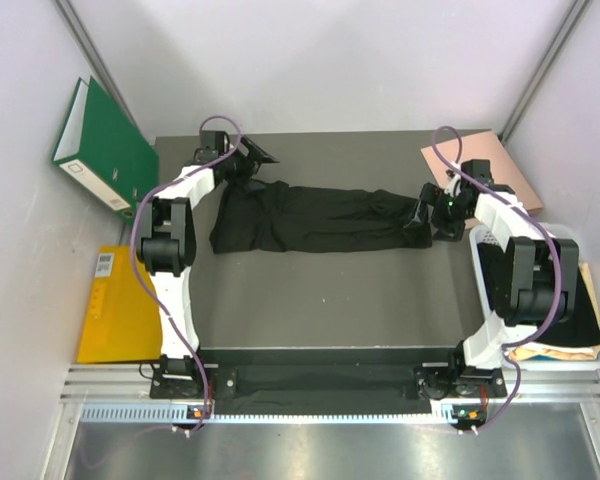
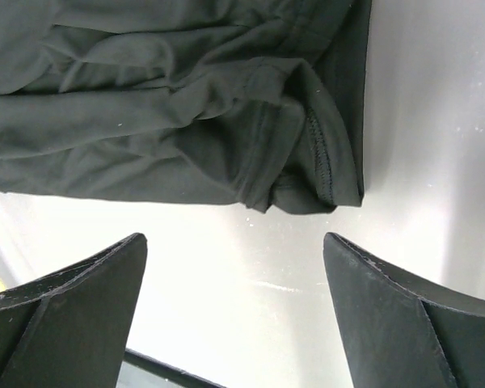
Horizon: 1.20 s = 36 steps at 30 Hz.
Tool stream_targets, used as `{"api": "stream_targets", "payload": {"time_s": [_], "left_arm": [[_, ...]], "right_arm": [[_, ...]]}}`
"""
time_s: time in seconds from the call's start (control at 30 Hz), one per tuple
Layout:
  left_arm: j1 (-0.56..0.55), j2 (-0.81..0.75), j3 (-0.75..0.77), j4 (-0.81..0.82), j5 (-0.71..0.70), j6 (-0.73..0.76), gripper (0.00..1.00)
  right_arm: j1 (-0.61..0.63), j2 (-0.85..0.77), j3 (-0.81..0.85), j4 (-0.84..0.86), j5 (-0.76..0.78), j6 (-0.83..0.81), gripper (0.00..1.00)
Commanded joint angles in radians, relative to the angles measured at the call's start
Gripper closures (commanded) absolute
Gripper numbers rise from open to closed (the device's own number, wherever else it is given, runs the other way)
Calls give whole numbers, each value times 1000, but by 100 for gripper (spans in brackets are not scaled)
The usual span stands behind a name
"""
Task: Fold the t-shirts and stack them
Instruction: Fold the other side of the tshirt into a rectangle, then rotate the tshirt 90 degrees
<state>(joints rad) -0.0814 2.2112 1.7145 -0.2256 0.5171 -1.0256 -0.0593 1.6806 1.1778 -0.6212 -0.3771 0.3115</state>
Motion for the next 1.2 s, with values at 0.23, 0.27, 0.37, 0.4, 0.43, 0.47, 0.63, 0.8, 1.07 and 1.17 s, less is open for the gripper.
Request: {"api": "stream_targets", "payload": {"time_s": [0.23, 0.27, 0.37, 0.4, 0.43, 0.47, 0.63, 0.8, 1.07, 1.17], "left_arm": [[3, -269, -9, -269, -126, 260, 1], [3, -287, -51, -321, -147, 284, 2], [3, -360, -158, -414, -210, 300, 7], [3, -378, -192, -425, -216, 299, 8], [3, -421, -237, -432, -232, 292, 8], [3, -444, -321, -423, -230, 276, 8], [2, -571, -558, -356, -213, 194, 6], [0, -544, -656, -319, -195, 171, 9], [-6, -357, -560, -310, -264, 159, 15], [-6, -276, -489, -291, -287, 139, 18]], "right_arm": [[18, 17, 178, -5, 96, -111, 7], [18, 63, 187, 8, 99, -107, 7], [18, 140, 212, 58, 104, -95, 7], [18, 160, 224, 72, 106, -92, 7], [18, 180, 233, 78, 106, -92, 8], [18, 220, 246, 80, 107, -92, 8], [18, 326, 336, 81, 115, -103, 8], [35, 384, 371, 86, 115, -78, 9], [107, 383, 298, 87, 104, -31, 44], [110, 341, 217, 101, 76, 10, 78]]}}
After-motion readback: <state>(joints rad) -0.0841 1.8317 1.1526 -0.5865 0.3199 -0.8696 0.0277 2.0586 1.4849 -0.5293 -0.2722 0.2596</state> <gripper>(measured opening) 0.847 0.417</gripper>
